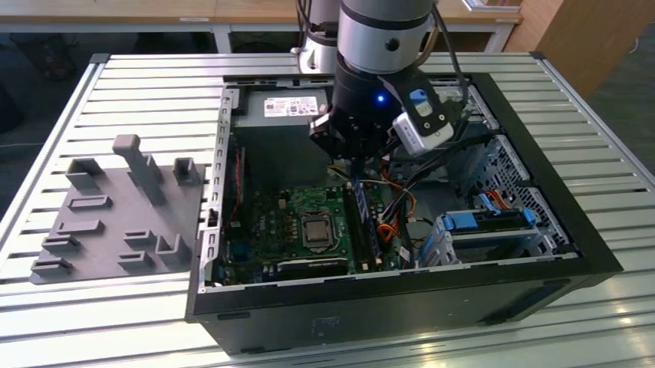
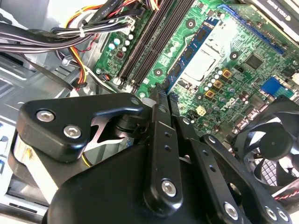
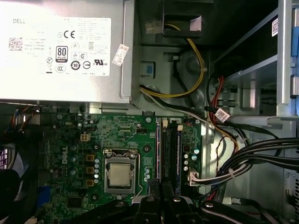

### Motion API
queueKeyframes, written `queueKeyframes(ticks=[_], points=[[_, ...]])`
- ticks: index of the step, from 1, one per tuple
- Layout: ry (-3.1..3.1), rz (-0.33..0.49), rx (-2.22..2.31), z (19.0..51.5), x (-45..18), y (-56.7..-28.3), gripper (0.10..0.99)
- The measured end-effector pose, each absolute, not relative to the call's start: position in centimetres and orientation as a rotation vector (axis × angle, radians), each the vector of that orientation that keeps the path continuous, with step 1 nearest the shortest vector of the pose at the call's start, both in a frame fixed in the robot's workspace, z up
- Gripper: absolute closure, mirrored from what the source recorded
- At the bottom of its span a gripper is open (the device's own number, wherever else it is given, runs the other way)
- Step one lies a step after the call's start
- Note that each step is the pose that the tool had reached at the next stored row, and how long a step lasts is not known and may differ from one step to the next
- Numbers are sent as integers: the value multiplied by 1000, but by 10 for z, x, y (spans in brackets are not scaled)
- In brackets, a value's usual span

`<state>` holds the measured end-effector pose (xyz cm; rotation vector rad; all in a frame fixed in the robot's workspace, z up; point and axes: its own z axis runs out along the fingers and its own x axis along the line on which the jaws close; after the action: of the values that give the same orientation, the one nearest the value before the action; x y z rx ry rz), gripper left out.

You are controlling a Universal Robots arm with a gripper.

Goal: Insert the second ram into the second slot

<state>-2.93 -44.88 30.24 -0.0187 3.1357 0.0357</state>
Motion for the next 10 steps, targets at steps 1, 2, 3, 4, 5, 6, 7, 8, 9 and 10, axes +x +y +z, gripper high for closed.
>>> queueKeyframes(ticks=[1,2,3,4,5,6,7,8,9,10], points=[[3136,36,-19,302,-29,-449,953],[3136,36,-19,301,-29,-449,953],[3136,36,-19,301,-29,-449,953],[3136,36,-19,300,-29,-449,953],[3136,36,-19,300,-29,-449,953],[3136,36,-19,299,-29,-449,953],[3136,36,-18,299,-29,-449,953],[3136,35,-18,298,-29,-449,953],[3137,35,-18,298,-29,-449,953],[3137,35,-18,298,-29,-449,953]])
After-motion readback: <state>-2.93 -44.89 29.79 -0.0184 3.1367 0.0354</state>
